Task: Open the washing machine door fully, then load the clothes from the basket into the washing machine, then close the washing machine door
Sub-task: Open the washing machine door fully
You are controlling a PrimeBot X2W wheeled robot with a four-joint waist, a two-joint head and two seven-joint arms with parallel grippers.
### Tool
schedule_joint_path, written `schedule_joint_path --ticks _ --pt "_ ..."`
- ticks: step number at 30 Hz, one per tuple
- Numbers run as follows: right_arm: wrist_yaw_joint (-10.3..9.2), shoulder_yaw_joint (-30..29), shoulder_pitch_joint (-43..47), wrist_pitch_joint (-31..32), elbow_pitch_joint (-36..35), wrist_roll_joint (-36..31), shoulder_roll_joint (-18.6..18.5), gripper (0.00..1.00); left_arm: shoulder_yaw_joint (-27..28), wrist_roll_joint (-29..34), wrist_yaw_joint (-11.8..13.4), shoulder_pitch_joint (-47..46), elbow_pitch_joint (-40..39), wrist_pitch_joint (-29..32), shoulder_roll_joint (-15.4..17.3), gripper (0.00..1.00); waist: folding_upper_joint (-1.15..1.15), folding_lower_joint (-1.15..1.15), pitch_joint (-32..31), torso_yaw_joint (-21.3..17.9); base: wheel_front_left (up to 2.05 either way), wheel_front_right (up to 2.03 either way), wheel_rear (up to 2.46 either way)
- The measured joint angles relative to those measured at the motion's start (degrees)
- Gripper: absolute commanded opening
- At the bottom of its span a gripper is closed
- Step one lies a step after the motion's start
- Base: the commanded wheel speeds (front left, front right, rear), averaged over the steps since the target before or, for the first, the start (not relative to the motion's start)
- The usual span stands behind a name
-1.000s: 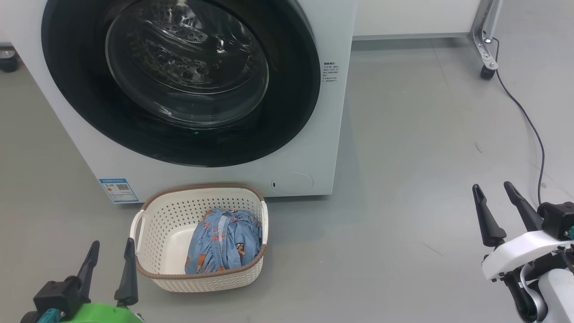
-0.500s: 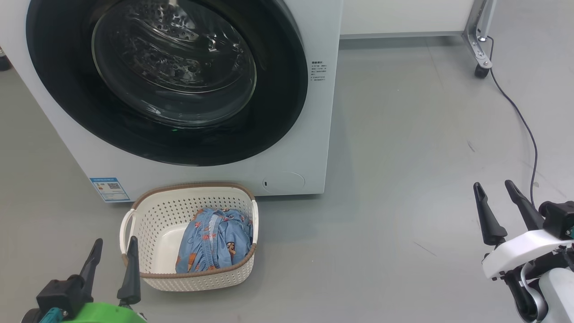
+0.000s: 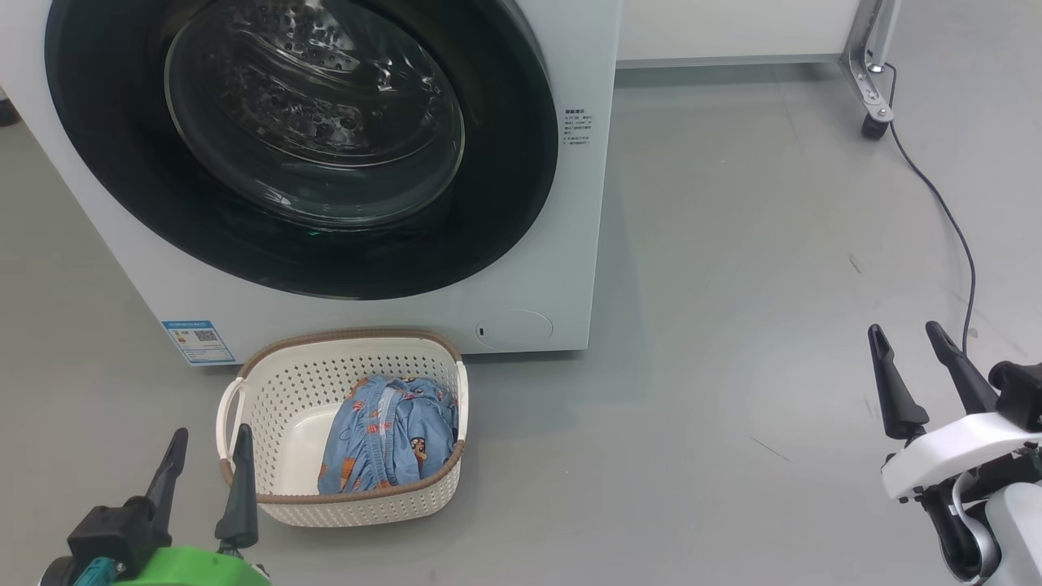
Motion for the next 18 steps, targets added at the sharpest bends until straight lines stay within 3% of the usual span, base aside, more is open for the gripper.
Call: schedule_joint_path --ticks 18 --pt "0.51 -4.5 -6.1 0.0 -2.0 3.2 1.2 1.00 -0.2 1.8 -0.1 0.5 -2.0 0.0 -1.3 1.00 0.00 0.00 0.9 0.3 0.00 0.00 0.00"
